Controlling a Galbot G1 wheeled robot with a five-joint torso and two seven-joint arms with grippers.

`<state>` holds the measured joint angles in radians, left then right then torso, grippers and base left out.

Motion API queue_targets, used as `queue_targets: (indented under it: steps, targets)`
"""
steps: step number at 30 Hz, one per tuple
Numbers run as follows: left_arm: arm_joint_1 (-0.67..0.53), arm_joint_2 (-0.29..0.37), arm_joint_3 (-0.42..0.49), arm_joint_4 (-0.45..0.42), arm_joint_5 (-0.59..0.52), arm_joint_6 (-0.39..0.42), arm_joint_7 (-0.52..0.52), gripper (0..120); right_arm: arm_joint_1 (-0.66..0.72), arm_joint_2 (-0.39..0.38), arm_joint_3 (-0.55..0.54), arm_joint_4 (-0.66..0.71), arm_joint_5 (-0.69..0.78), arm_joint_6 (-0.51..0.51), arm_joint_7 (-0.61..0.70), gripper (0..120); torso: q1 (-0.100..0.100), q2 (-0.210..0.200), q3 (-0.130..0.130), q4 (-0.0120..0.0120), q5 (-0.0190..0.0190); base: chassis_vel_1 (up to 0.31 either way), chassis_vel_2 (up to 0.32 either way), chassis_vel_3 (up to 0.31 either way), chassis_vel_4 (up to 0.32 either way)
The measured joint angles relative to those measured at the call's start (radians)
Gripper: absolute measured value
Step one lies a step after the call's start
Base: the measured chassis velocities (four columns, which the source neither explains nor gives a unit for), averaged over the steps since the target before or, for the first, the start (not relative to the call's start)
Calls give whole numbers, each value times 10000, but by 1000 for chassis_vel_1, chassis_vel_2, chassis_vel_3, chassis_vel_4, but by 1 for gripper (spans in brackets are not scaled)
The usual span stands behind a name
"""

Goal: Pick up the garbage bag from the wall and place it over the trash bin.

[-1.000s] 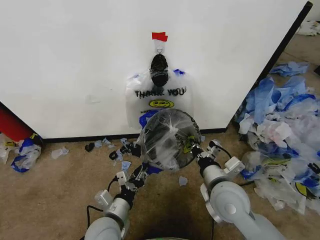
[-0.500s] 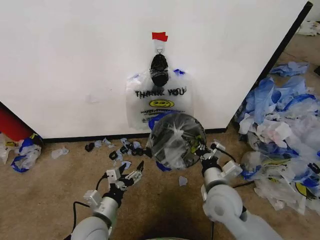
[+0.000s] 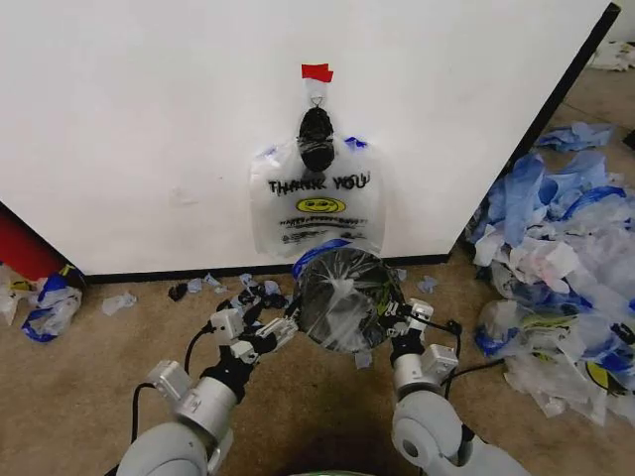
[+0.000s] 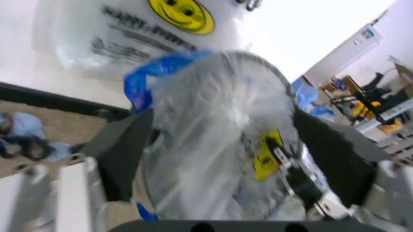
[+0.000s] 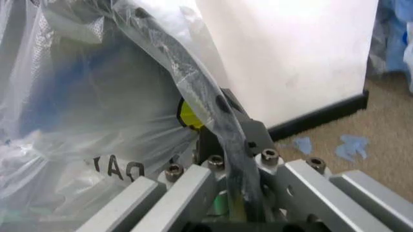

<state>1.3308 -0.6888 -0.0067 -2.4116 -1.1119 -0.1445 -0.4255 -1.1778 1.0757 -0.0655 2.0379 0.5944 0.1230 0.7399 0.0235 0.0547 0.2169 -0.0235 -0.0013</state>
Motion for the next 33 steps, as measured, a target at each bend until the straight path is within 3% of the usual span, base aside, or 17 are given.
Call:
queue_targets:
  steps: [10,16,21,23,33]
  targets:
    - [-470,-142,374,7,-800,310,64,49,208,-18,-465,9,-1158,83,-267,0,0,0,0,0,3,0,0,0,0]
    - [-1266,-342,972,524,-1271,318,3,22,528,151,-826,-344,-1623,71,-310,0,0,0,0,-1,2,0,0,0,0]
    - [-1853,-603,1397,929,-1368,319,-206,11,572,273,-913,-469,-2074,65,-264,0,0,0,1,0,0,0,0,0,0]
    - [-2467,-824,1812,1434,-1452,317,-478,0,449,357,-1007,-499,-3048,-70,13,0,0,0,1,-3,1,0,0,0,0]
    - [-2470,-1048,1944,1910,-1365,289,-974,0,215,529,-1341,-61,-3563,-674,922,0,0,0,1,1,0,0,0,0,0]
